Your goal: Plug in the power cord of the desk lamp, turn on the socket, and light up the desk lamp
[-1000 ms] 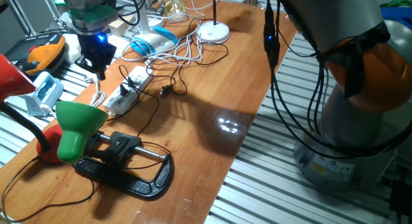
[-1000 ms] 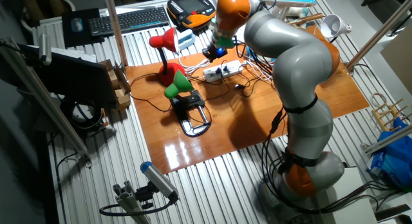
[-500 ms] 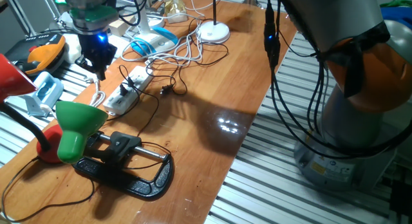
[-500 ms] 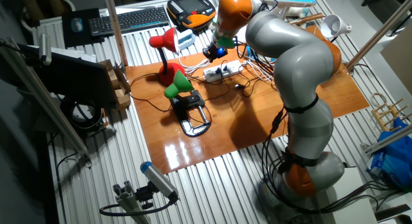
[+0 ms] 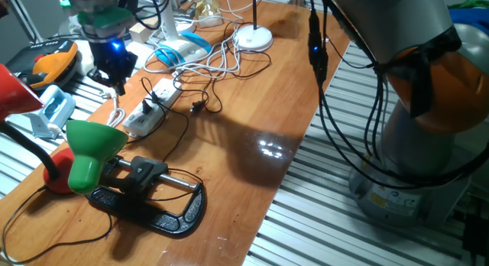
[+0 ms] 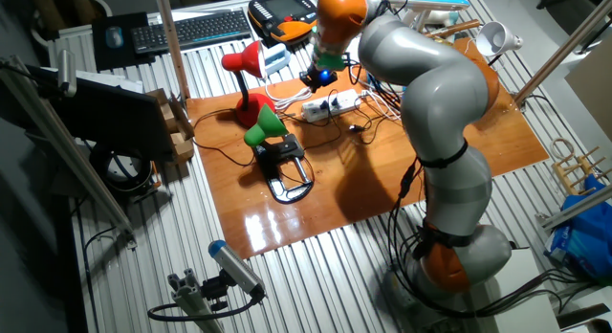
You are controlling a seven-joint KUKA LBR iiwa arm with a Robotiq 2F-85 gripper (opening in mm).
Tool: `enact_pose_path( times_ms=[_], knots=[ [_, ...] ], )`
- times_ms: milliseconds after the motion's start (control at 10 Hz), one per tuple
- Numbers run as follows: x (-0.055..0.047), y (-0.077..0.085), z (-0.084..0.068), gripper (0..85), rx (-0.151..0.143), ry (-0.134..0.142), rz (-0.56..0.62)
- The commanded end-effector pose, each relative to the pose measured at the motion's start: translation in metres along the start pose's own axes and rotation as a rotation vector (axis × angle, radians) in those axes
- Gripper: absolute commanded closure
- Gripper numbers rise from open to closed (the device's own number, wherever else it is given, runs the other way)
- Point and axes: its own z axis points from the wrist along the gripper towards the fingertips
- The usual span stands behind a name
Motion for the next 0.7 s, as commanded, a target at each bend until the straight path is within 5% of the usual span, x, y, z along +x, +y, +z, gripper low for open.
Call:
enact_pose_path(
  times_ms=[0,300,400,600],
  knots=[
    [0.000,0.000,0.000,85.0,-0.017,-0.005,0.034],
    [0.000,0.000,0.000,85.0,-0.062,0.028,-0.019],
    [0.000,0.000,0.000,85.0,-0.078,0.010,-0.039],
    [0.018,0.021,0.002,85.0,-0.082,-0.023,-0.072]
  ],
)
